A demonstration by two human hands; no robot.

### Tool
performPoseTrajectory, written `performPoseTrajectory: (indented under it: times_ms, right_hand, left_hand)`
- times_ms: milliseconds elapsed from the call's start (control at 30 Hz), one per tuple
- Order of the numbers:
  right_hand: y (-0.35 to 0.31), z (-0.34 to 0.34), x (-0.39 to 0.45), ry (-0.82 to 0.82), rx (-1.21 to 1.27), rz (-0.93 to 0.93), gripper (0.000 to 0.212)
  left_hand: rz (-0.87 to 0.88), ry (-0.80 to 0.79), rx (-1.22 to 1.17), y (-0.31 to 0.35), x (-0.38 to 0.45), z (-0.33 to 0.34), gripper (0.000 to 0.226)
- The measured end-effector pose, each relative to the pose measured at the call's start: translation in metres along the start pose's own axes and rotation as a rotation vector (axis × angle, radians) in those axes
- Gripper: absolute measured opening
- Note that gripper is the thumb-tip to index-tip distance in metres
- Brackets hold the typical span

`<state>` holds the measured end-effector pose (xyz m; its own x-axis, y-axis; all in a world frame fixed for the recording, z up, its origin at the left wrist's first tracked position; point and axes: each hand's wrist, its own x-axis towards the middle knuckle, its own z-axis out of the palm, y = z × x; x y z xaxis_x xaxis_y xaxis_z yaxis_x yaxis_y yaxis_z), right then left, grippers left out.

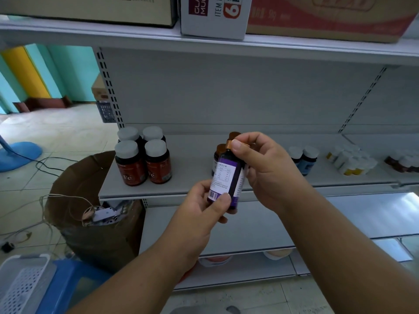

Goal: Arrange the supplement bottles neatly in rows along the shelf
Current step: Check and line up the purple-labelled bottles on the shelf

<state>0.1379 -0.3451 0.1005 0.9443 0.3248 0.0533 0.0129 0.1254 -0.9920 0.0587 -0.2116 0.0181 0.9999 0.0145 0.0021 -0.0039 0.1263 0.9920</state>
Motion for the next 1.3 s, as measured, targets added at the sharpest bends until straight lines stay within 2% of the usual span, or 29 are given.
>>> performPoseTrajectory:
  times_ms: [167, 233, 367, 500, 600, 700, 767, 900, 1033, 1200, 1300]
  right_hand:
    - [0.003, -0.002, 0.0, -0.113, 0.113, 0.107, 0.026]
    - [0.0, 0.0, 0.001, -0.083, 0.095, 0.09, 0.024]
    - [0.001, 0.01, 0.004, -0.005, 0.033, 0.057, 0.04]
    - [0.004, 0.013, 0.001, -0.07, 0.067, 0.122, 0.021]
    - [0.005, 0.015, 0.003, -0.039, 0.037, 0.081, 0.022]
    - [0.006, 0.021, 0.005, 0.018, -0.004, 0.045, 0.049]
    - [0.006, 0.025, 0.005, 0.051, -0.035, 0.021, 0.056]
    - [0.006, 0.026, 0.001, 0.087, -0.13, -0.046, 0.053]
    - [0.003, 0.024, -0.004, 0.079, -0.264, -0.175, 0.037]
    - [0.009, 0.015, -0.008, 0.066, -0.482, -0.33, 0.04]
    - [0.014, 0.006, -0.013, 0.034, -0.54, -0.515, 0.043]
  left_hand:
    - [-0.047, -0.018, -0.187, -0.001, 0.0, -0.007, 0.052]
    - [-0.063, -0.008, -0.239, 0.0, -0.002, -0.008, 0.052]
    - [-0.057, -0.001, -0.234, 0.0, -0.002, -0.008, 0.06]
    - [-0.086, -0.026, -0.377, 0.0, -0.002, -0.013, 0.055]
    - [-0.088, -0.032, -0.378, -0.002, -0.003, -0.017, 0.05]
    - [-0.061, 0.026, -0.24, -0.002, 0.0, -0.019, 0.05]
    - [-0.025, 0.029, -0.083, 0.001, 0.002, -0.022, 0.059]
    - [0.007, 0.021, 0.11, 0.012, 0.008, -0.029, 0.046]
    - [0.037, 0.02, 0.351, 0.02, 0.017, -0.032, 0.034]
    - [0.144, -0.011, 0.646, 0.031, 0.033, -0.028, 0.042]
    - [0.349, 0.045, 0.798, 0.03, 0.048, -0.029, 0.046]
